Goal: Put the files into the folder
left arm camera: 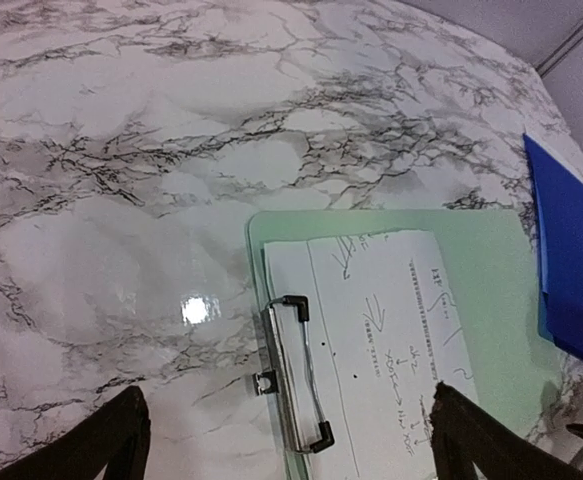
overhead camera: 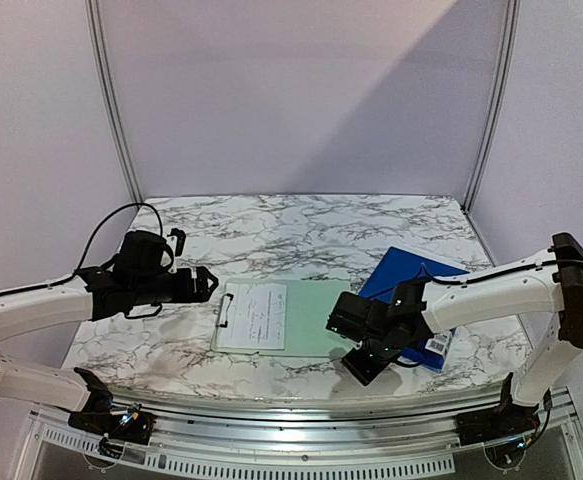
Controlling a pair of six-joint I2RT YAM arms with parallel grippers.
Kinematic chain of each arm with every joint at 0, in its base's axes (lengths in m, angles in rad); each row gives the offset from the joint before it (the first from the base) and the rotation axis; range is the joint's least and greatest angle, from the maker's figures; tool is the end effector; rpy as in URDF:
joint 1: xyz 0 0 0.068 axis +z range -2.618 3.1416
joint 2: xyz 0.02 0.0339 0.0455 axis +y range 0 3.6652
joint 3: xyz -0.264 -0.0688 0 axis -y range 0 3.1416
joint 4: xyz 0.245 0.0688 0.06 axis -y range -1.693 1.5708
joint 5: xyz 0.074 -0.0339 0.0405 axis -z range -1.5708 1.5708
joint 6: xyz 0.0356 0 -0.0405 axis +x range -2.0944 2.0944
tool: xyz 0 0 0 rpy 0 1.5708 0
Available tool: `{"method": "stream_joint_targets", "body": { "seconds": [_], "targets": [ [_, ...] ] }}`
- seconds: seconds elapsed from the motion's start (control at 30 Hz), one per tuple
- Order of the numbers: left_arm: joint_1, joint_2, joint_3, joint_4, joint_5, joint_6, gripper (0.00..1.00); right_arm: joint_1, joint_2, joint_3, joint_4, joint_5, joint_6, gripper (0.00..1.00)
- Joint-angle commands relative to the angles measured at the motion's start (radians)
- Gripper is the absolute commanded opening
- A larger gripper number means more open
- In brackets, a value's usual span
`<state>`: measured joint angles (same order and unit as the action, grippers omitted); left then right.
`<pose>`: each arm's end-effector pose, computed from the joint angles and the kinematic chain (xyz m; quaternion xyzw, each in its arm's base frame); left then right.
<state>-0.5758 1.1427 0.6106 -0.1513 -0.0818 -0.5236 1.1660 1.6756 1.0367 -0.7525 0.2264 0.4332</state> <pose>0.2003 -0.1265 0.2120 0.0060 0.9026 -0.1926 0.3850 0.1253 0.2721 0.1712 -0.3451 0.9275 -0.0146 0.1427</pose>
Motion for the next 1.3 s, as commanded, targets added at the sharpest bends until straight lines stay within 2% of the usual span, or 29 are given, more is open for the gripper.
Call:
{"method": "stream_joint_targets", "body": {
  "seconds": [0.0, 0.2, 0.4, 0.77, 1.0, 1.27],
  "targets": [
    [-0.001, -0.005, -0.002, 0.016, 0.015, 0.010, 0.98, -0.026, -0.013, -0.014, 0.005, 0.040, -0.023, 0.60],
    [-0.001, 0.001, -0.005, 0.015, 0.025, 0.007, 0.97, -0.048, 0.058, -0.001, 0.076, -0.012, -0.064, 0.55],
    [-0.001, -0.003, -0.012, 0.004, 0.021, 0.004, 0.97, -0.101, 0.079, -0.027, 0.158, -0.145, -0.093, 0.52],
    [-0.001, 0.009, -0.011, 0.009, 0.024, 0.001, 0.96, -0.123, 0.185, 0.062, 0.191, -0.209, -0.156, 0.50],
    [-0.001, 0.001, -0.018, 0.002, 0.016, 0.003, 0.96, -0.130, 0.288, 0.172, 0.239, -0.250, -0.169, 0.49],
    [-0.001, -0.038, -0.028, -0.015, -0.006, 0.004, 0.96, -0.132, 0.440, 0.382, 0.279, -0.292, -0.152, 0.48]
  ]
}}
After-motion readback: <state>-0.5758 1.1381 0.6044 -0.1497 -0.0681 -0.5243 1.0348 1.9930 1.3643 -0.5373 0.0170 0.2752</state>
